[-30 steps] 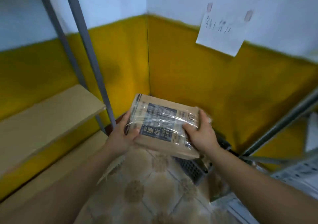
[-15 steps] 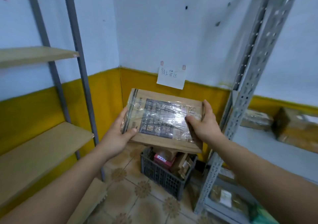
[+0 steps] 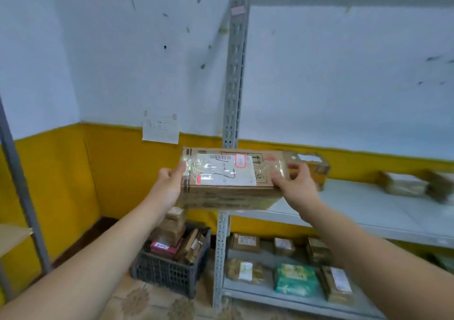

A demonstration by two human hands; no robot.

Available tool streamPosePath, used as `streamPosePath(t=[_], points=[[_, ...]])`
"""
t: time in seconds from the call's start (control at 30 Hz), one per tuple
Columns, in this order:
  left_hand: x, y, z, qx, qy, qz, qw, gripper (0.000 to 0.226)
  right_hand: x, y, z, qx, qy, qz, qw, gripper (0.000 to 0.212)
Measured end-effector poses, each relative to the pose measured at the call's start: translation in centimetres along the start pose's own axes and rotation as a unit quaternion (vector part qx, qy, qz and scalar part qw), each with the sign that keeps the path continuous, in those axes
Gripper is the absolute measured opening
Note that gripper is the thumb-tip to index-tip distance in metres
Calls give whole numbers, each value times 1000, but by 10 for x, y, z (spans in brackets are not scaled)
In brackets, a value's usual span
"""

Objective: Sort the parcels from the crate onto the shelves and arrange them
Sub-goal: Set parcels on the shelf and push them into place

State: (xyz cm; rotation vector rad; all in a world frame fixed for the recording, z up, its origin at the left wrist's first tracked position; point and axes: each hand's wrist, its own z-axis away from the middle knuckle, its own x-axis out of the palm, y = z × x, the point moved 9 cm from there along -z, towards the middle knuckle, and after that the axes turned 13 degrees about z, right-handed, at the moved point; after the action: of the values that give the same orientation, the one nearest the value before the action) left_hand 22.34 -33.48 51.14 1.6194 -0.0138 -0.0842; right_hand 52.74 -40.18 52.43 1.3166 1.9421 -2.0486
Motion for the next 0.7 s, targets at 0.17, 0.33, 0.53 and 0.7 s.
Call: streamPosePath(t=[0.17, 0.33, 0.53, 0.7], points=[[154, 4, 43, 22, -123, -22, 992, 65, -132, 84, 19, 20, 15, 33, 999, 79], [297, 9, 92, 46, -223, -4, 974, 68, -259, 167, 47, 65, 101, 53, 991, 76], [426, 7, 139, 76, -317, 4, 945, 59, -364, 237, 82, 99, 161, 112, 976, 79], [517, -11, 166, 55, -380, -9, 923, 63, -422, 298, 98, 173, 222, 133, 950, 72]])
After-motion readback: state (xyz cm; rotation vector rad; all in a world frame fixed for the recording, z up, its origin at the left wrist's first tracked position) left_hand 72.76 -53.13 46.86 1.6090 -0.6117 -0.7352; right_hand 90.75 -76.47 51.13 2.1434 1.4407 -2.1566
